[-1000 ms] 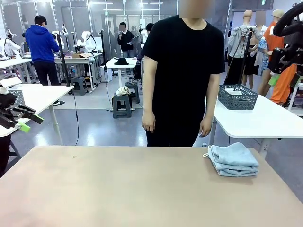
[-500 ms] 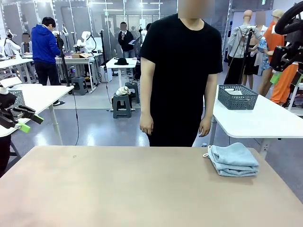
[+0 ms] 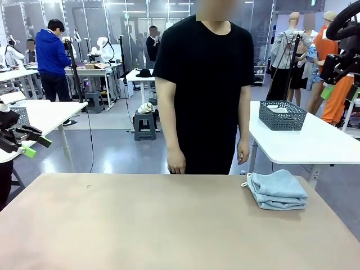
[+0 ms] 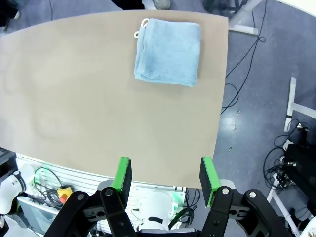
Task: Fold the towels and place them in the basket.
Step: Stack the folded Towel with hook on the right side of the table.
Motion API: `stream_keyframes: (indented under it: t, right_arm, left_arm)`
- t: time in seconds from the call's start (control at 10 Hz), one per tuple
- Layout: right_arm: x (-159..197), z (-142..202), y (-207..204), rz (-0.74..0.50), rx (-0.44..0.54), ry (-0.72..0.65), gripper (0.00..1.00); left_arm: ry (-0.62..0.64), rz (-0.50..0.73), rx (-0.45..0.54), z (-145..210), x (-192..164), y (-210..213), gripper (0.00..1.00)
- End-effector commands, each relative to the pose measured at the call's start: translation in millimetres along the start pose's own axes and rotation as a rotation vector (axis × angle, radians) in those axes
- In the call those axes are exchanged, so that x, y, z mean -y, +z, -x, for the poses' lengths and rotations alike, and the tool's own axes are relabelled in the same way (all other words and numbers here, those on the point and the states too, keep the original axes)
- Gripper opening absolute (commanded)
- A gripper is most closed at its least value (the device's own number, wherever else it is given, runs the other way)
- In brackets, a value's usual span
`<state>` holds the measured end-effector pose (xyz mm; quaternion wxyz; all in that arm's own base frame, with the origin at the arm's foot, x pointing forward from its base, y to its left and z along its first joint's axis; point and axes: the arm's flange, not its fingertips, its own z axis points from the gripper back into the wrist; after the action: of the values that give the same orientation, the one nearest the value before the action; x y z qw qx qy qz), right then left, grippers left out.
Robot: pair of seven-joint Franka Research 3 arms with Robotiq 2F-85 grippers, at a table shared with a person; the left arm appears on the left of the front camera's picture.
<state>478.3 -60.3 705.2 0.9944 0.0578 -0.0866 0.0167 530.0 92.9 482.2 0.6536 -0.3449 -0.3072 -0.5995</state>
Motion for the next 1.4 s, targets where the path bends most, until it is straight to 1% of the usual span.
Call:
stream_keyframes:
  t: [0.0,1.3]
  right_arm:
    - [0.1,-0.8,0.9,-0.016,-0.007,0.006,0.69]
    - [0.1,-0.8,0.9,-0.016,-0.007,0.006,0.69]
  left_arm:
    - [0.000,-0.001,-0.001,-1.0,0.4,0.7,1.00]
    - [0.000,-0.001,-0.001,-1.0,0.4,0.7,1.00]
